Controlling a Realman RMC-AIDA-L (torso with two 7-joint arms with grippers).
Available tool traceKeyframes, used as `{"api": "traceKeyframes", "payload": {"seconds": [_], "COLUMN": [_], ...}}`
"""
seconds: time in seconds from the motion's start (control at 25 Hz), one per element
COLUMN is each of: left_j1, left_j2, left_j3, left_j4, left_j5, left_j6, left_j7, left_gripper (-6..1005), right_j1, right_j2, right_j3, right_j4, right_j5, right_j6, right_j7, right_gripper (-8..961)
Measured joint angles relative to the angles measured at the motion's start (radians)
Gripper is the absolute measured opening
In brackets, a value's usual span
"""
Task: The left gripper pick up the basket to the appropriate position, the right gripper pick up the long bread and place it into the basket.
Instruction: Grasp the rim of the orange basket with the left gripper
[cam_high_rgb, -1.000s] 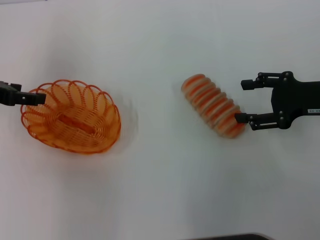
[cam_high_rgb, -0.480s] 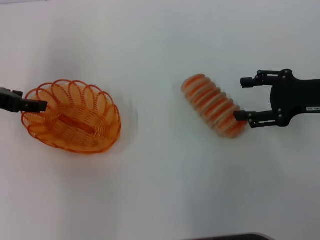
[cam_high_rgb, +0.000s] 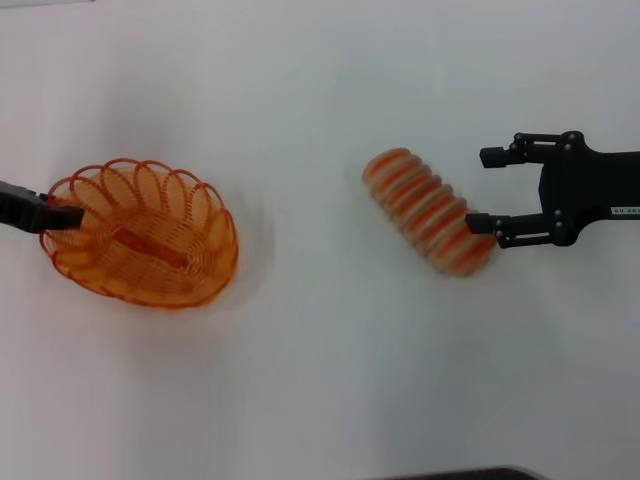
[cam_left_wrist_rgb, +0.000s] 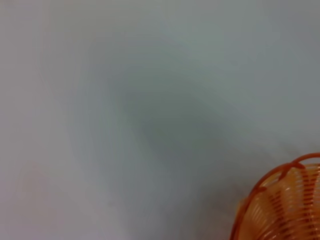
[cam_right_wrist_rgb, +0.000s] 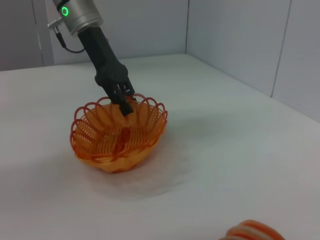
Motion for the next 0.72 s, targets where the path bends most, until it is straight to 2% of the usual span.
{"api": "traceKeyframes", "payload": {"seconds": [0.12,0.32,0.56,0.72], "left_j1": [-0.002,-0.014,-0.033,-0.051], "left_j2": [0.0,-0.003,0.0,0.005], "left_j3": [0.001,0.012,0.014,0.016], "left_j4": [0.001,0.0,-0.002,-0.008], "left_j5": [-0.002,0.004,0.003,0.005], "left_j6": [0.0,0.002,0.03,0.062], "left_j7": [-0.001,-0.008,-0.019,-0.055], "left_gripper": [540,299,140,118], "right_j1": [0.002,0.002,0.005,0.013], "right_j2": [0.0,0.001,0.005,0.007], "right_j3": [0.001,0.019,0.041,0.063], "right_j4": [0.0,0.0,0.0,0.001], "right_j5": [0.0,0.0,0.0,0.0], "right_j6": [-0.003,-0.004,0.0,-0.003], "right_j7": [0.0,0.0,0.0,0.0], "right_gripper": [836,836,836,836]}}
